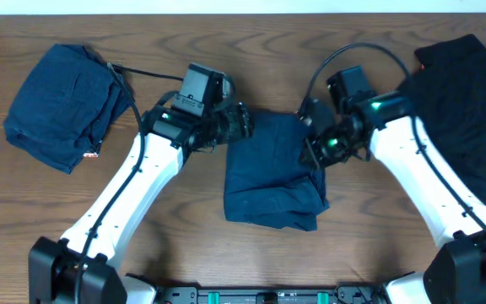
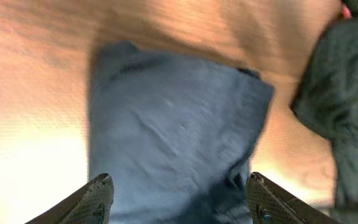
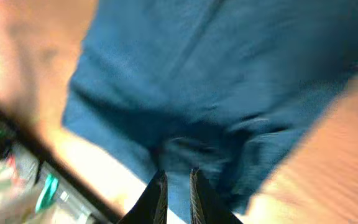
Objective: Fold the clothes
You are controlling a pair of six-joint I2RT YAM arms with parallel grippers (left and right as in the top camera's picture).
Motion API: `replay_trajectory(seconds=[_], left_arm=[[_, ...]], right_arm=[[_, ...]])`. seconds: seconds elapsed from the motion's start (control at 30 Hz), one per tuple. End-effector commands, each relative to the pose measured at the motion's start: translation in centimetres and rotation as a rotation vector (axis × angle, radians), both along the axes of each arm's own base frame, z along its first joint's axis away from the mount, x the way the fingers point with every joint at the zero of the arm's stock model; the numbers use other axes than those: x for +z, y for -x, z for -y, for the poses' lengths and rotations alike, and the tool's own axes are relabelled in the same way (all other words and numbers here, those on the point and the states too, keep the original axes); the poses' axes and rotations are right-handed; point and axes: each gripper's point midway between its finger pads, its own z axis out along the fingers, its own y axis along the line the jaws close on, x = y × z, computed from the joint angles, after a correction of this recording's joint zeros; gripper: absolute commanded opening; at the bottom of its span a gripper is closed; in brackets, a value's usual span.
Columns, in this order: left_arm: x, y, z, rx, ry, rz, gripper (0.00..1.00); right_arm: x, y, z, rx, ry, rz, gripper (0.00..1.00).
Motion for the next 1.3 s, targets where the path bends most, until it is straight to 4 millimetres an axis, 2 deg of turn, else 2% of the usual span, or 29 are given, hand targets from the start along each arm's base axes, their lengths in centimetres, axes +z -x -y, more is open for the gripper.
replay_trajectory(seconds=[0.0,0.13,0.27,0.4,0.53,0.63,0.77,0.9,1.0,1.1,1.17,1.23,1.27], left_arm=[[-1.7,-1.6,-0.5,-0.054,-0.086,0.041,0.69],[-5.6,-2.1,-0.3,-0.073,-0.123,-0.031,0.70],[-10.2,-1.2,-0.6,-0.080,-0.168,-0.158,0.70],[-13.5,1.1,-1.4,-0.048,-0.207,-0.325,0.69],[-15.1,5.0,-3.0,0.022,-0.266,-0.535,0.65],[-14.8,7.6,-3.7,0.083,-0.287,-0.666,0.64],[-13.6,10.3,-1.5,0.070,-0.175,-0.807,0.66],[-12.1,11.0,0.2,0.028,-0.114,-0.806,0.66],[-10.4,10.6,0.2,0.022,-0.099,-0.750,0.66],[-8.6,9.3,-1.0,0.044,-0.140,-0.622,0.66],[-7.4,7.5,-2.1,0.054,-0.179,-0.486,0.74],[-6.0,5.2,-2.5,0.006,-0.210,-0.314,0.99],[-5.4,4.0,-2.4,-0.034,-0.225,-0.230,0.98]], right_arm=[[-2.0,3.2,-2.1,0.097,-0.055,-0.089,0.12],[-5.3,5.2,-2.7,0.073,-0.040,-0.147,0.12],[-8.4,7.7,-2.4,0.070,-0.011,-0.199,0.13],[-11.8,9.0,0.4,-0.028,0.124,-0.226,0.13],[-13.9,8.4,4.6,-0.154,0.320,-0.187,0.18],[-14.3,6.2,6.9,-0.243,0.396,-0.117,0.20],[-14.0,1.2,8.4,-0.373,0.335,0.018,0.21],[-12.4,-3.5,9.3,-0.464,0.264,0.142,0.28],[-10.8,-5.2,9.3,-0.449,0.254,0.184,0.32],[-9.3,-5.9,9.0,-0.423,0.258,0.193,0.34],[-8.5,-6.2,8.9,-0.421,0.259,0.191,0.36],[-7.9,-6.4,8.8,-0.421,0.258,0.192,0.38],[-7.7,-6.5,8.8,-0.422,0.258,0.192,0.38]])
